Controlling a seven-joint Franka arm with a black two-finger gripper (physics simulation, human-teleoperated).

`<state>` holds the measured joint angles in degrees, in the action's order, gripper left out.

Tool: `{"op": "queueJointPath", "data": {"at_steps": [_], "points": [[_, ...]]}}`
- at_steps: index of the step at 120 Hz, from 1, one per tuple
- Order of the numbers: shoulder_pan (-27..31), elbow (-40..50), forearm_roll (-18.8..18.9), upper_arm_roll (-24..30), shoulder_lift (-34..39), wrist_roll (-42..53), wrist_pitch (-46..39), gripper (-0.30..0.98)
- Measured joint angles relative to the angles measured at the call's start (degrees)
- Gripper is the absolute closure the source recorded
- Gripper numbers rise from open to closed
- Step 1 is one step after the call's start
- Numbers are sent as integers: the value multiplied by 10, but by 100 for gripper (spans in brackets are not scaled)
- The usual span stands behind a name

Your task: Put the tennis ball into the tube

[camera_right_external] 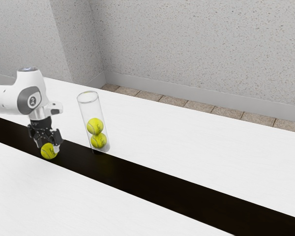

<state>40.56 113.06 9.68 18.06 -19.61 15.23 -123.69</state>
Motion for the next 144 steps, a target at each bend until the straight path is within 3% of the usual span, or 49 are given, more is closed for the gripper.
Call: {"op": "queueJointPath", "data": {"at_steps": [28, 64, 88, 116, 144], "points": [[10, -24, -4, -10, -39, 4, -30, 2], [10, -26, -9, -16, -48, 7, -41, 25], [10, -26, -23, -15, -57, 8, -44, 31], [11, -14, -30, 36, 97, 2, -26, 43], [19, -19, -100, 60, 212, -2, -17, 46]]}}
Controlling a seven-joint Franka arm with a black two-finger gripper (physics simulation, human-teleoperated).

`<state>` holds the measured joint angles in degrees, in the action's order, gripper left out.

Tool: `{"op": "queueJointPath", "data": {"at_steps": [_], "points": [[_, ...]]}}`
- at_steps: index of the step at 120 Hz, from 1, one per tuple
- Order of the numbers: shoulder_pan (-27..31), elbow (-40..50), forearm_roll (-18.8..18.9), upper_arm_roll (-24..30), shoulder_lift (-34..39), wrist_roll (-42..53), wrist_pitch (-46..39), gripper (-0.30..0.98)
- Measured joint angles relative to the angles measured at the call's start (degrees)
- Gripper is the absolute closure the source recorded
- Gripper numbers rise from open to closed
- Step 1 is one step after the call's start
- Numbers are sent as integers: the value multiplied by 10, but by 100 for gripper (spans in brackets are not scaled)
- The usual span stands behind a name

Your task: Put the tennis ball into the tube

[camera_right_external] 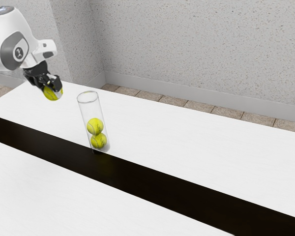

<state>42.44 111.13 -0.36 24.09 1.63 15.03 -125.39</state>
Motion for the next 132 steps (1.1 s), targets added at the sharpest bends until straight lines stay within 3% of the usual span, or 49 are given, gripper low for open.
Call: {"op": "queueJointPath", "data": {"at_steps": [16, 41, 76, 98, 112, 132], "points": [[-21, -26, -27, 12, 5, -2, 2, 47], [-92, -79, -35, 18, -56, 3, 3, 47], [-59, -98, -35, 18, -86, 18, 4, 44], [-62, -118, -41, 18, -111, 33, 6, 21], [-62, -138, -24, 19, -132, 43, 8, 12], [-61, -151, -15, 43, -88, 53, 79, 6]]}}
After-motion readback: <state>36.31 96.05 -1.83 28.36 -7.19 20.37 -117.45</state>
